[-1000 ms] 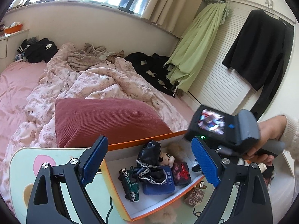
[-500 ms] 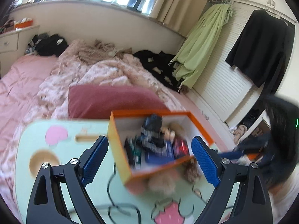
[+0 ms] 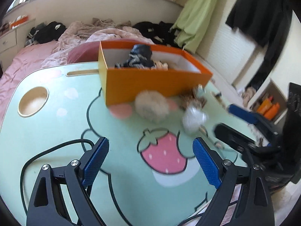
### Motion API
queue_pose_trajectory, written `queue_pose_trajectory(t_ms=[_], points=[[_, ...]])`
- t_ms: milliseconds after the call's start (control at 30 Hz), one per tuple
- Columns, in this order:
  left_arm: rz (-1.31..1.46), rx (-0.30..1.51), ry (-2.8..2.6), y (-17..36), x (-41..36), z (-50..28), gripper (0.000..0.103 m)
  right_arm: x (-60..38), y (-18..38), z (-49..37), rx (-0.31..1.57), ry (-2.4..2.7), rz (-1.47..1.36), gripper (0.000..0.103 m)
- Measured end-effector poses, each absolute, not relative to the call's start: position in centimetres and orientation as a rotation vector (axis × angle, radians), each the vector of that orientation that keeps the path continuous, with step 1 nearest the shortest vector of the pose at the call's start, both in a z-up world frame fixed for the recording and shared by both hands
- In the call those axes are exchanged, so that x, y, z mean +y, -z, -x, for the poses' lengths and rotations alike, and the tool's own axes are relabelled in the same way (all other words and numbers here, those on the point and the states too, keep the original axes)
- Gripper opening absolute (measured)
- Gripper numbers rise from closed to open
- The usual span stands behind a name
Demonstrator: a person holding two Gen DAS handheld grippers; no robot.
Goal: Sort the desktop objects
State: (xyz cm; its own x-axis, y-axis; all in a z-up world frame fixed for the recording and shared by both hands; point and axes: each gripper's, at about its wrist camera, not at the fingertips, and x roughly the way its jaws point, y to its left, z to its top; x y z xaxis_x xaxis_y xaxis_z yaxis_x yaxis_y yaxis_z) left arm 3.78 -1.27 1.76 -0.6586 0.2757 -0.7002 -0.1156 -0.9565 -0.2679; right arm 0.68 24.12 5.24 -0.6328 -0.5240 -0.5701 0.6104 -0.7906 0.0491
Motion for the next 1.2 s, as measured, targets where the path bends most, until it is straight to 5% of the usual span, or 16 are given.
queue_pose_trajectory(t_ms=[433,467,600,1200], points=[[1.262,0.073,-2.716,0.5,2.6,-5.1,0.096,27.8,-1.2,0.8,0.145,2.442,-0.996,0.096],[1.277,0.074,-2.702,0.6,2.8,-5.0,0.103,27.7,-1.2,0.8,0.164,2.442,-0.994,0.098],[1.273,0.062,-2.693,0.7,2.5,-5.2,0.103,27.0,-0.7,0.5,0.280,2.462,-0.981,0.103],[1.227,0.045,-2.719,-0.2,2.5,-4.9,0.103,27.3,-0.5,0.4,0.274,2.456,-0.943,0.103]])
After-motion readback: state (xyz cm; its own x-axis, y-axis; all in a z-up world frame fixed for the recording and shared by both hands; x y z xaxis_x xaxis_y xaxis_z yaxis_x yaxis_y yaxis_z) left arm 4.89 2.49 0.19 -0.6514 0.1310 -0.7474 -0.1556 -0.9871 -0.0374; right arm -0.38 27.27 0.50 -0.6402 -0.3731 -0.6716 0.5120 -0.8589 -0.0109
